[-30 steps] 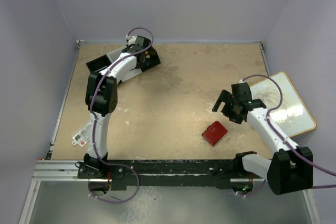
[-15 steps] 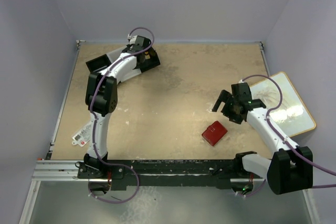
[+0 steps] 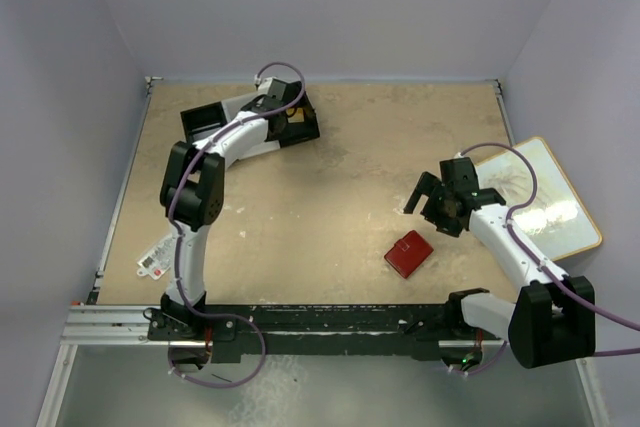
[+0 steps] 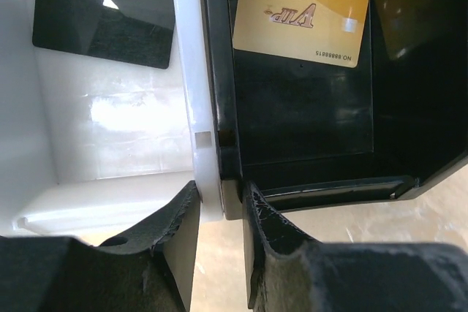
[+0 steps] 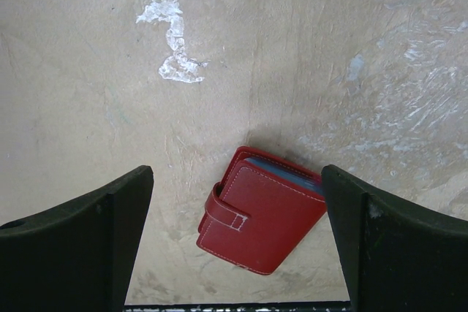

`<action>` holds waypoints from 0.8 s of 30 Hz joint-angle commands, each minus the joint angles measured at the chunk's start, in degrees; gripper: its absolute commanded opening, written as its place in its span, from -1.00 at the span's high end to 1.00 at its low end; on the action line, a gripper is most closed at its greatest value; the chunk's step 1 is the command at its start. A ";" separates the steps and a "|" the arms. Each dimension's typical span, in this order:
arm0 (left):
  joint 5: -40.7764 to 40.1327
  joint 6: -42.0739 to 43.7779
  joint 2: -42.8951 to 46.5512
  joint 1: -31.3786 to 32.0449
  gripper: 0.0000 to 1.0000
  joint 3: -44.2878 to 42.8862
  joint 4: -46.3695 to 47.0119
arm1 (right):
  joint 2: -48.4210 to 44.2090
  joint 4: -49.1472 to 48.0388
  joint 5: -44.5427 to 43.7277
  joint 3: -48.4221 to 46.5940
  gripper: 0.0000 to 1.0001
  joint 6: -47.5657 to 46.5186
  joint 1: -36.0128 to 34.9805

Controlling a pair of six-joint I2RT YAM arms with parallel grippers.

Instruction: Take the credit cards out of the card holder

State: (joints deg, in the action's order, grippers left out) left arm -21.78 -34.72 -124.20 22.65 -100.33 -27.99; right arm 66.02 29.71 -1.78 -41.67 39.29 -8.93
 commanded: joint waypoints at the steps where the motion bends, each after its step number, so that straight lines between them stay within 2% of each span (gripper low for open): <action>1: 3.87 -4.88 3.84 2.85 0.51 3.68 -2.09 | -0.54 0.77 -0.33 -1.11 -1.00 0.26 0.31; 11: 4.38 -9.73 7.58 12.75 0.51 6.82 -1.36 | -0.37 2.26 -0.90 -1.41 -1.00 1.25 0.26; 14: 4.08 -9.93 7.96 15.81 0.51 7.32 -1.34 | -0.03 5.33 -3.16 -2.13 -1.00 4.55 0.31; 19: 2.54 -10.44 8.64 19.71 0.50 9.19 -0.64 | 0.03 6.28 -1.90 0.24 -1.00 7.71 0.27; 21: 2.68 -10.84 8.93 20.43 0.42 9.80 -0.53 | 0.18 5.20 -0.53 1.72 -1.00 7.63 0.29; 24: 2.56 -11.00 10.01 20.89 0.19 10.49 -0.32 | 0.97 2.01 3.17 3.77 -0.93 5.87 0.24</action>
State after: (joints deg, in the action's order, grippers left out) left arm -19.68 -43.86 -117.71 43.64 -91.11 -28.80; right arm 66.11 33.67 -2.33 -40.29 44.95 -8.93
